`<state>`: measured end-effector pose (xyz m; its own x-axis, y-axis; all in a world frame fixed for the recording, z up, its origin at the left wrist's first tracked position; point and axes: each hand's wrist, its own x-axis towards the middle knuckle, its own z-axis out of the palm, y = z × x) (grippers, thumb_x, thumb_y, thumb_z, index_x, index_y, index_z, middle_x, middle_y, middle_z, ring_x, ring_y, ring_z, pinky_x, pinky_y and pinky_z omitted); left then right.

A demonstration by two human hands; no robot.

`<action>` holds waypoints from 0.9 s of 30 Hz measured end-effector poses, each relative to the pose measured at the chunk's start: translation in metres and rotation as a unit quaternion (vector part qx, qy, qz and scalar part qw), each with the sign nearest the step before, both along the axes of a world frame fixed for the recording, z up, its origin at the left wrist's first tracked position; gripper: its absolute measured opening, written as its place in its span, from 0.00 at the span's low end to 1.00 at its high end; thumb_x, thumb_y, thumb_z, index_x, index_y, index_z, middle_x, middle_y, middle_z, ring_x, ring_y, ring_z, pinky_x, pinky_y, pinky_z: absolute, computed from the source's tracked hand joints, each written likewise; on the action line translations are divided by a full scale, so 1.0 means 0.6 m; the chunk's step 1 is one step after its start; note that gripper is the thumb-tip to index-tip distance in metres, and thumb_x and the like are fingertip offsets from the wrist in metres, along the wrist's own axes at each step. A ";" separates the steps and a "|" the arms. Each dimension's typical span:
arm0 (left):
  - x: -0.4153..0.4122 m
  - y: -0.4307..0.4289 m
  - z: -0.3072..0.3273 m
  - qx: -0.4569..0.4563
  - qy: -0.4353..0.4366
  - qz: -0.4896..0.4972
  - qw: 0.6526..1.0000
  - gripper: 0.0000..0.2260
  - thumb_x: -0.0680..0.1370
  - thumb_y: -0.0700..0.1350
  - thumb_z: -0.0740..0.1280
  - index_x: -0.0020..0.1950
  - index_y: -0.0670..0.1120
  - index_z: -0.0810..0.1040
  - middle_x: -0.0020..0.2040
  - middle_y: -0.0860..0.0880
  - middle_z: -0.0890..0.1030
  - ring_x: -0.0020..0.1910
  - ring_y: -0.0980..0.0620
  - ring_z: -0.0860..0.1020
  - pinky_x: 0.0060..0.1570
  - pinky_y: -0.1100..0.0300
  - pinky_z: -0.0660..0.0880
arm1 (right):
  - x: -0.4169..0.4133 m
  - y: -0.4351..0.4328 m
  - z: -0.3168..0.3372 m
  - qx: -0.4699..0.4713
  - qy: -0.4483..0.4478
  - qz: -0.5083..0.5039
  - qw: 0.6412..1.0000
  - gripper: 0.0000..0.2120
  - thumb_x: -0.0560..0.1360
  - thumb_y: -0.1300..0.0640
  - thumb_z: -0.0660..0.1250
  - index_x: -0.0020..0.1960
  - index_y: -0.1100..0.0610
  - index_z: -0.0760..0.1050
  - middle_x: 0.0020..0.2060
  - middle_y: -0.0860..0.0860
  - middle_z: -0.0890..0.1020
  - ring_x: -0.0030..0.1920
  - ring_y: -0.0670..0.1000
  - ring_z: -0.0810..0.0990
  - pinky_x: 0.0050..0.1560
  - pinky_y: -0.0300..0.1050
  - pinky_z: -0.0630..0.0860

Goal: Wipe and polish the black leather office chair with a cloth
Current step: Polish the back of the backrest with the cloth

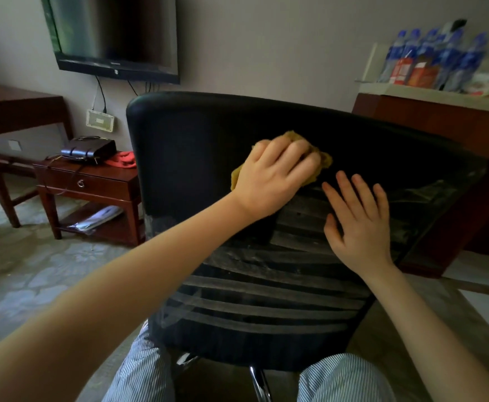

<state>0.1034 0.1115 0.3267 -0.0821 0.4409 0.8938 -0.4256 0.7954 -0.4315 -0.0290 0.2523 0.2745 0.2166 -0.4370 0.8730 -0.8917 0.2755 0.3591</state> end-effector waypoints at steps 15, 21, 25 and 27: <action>-0.031 0.024 -0.125 0.060 -0.177 0.015 0.982 0.16 0.72 0.43 0.71 0.57 0.45 0.70 0.54 0.46 0.77 0.52 0.47 0.70 0.47 0.57 0.66 | -0.031 0.038 -0.033 0.012 -0.049 -0.016 0.999 0.23 0.74 0.60 0.58 0.69 0.57 0.64 0.69 0.56 0.67 0.69 0.57 0.63 0.72 0.49 0.50; -0.058 0.062 0.035 0.031 0.015 -0.035 0.999 0.10 0.75 0.45 0.69 0.54 0.46 0.72 0.48 0.45 0.81 0.50 0.48 0.71 0.45 0.56 0.67 | -0.042 0.064 -0.021 0.011 -0.092 -0.021 0.995 0.23 0.74 0.60 0.57 0.69 0.57 0.65 0.69 0.55 0.67 0.69 0.55 0.64 0.72 0.50 0.52; -0.076 0.077 0.028 0.049 0.026 -0.057 0.997 0.08 0.76 0.45 0.67 0.53 0.47 0.72 0.46 0.46 0.82 0.50 0.48 0.71 0.44 0.55 0.68 | -0.051 0.071 -0.018 -0.009 -0.151 -0.023 0.988 0.24 0.73 0.59 0.56 0.69 0.56 0.65 0.70 0.54 0.66 0.70 0.54 0.62 0.72 0.48 0.51; -0.087 0.071 -0.007 0.037 -0.017 -0.025 0.999 0.10 0.75 0.44 0.69 0.54 0.47 0.72 0.50 0.46 0.79 0.50 0.48 0.71 0.43 0.56 0.67 | -0.048 0.067 -0.018 -0.019 -0.190 -0.012 0.981 0.24 0.73 0.59 0.56 0.70 0.56 0.64 0.71 0.55 0.65 0.71 0.53 0.61 0.71 0.49 0.52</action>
<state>0.0513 0.1543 0.3224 -0.0919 0.3779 0.9213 -0.3710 0.8456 -0.3838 -0.0579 0.2925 0.2639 -0.1380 -0.4043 0.9042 -0.9527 0.3038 -0.0096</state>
